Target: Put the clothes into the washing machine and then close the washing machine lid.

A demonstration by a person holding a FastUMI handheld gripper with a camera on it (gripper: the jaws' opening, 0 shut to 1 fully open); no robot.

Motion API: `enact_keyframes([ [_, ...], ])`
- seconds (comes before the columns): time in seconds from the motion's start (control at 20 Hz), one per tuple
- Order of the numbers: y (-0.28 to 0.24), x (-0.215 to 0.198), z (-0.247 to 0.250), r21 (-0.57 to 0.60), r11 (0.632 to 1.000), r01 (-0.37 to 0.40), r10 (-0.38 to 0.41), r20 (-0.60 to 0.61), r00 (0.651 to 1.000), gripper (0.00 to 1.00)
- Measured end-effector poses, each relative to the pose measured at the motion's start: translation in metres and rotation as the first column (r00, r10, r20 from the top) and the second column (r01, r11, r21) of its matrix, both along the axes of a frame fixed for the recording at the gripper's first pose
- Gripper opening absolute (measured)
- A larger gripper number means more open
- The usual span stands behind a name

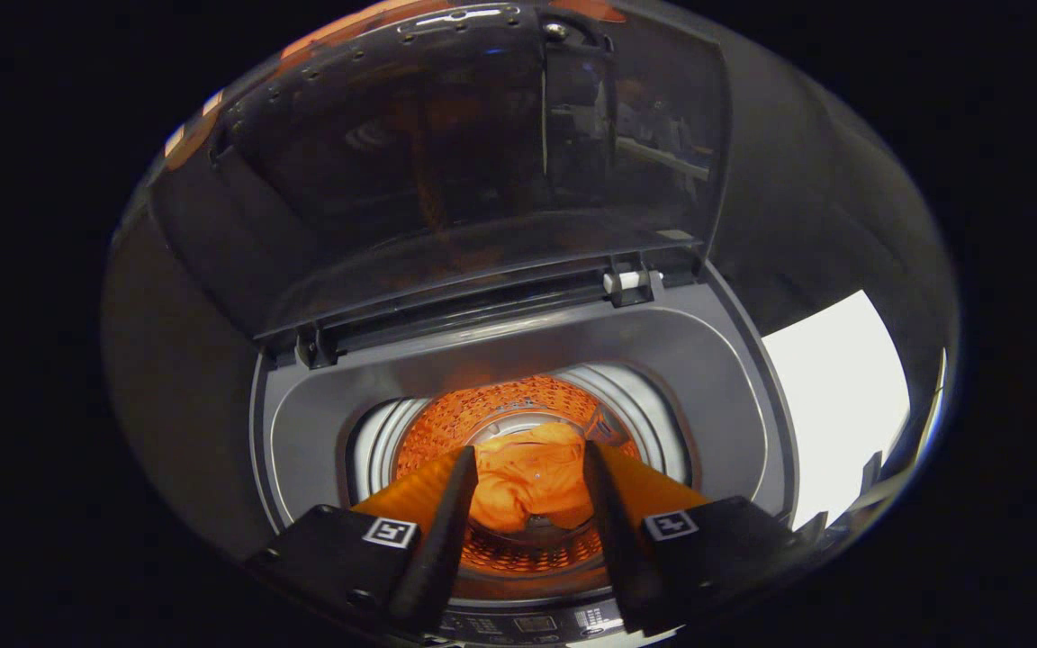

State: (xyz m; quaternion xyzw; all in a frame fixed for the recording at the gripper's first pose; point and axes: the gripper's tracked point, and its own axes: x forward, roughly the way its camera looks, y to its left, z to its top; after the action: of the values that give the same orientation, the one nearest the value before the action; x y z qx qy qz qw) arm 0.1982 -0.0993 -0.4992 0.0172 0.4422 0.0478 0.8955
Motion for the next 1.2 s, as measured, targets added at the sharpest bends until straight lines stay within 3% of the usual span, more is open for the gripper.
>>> enact_keyframes([
  [0.45,0.005,-0.012,0.058,0.011,1.000,-0.010,0.009,0.062,0.998,0.99],
  [1.2,0.027,0.001,0.204,0.052,0.995,-0.089,0.073,0.262,0.962,0.99],
])
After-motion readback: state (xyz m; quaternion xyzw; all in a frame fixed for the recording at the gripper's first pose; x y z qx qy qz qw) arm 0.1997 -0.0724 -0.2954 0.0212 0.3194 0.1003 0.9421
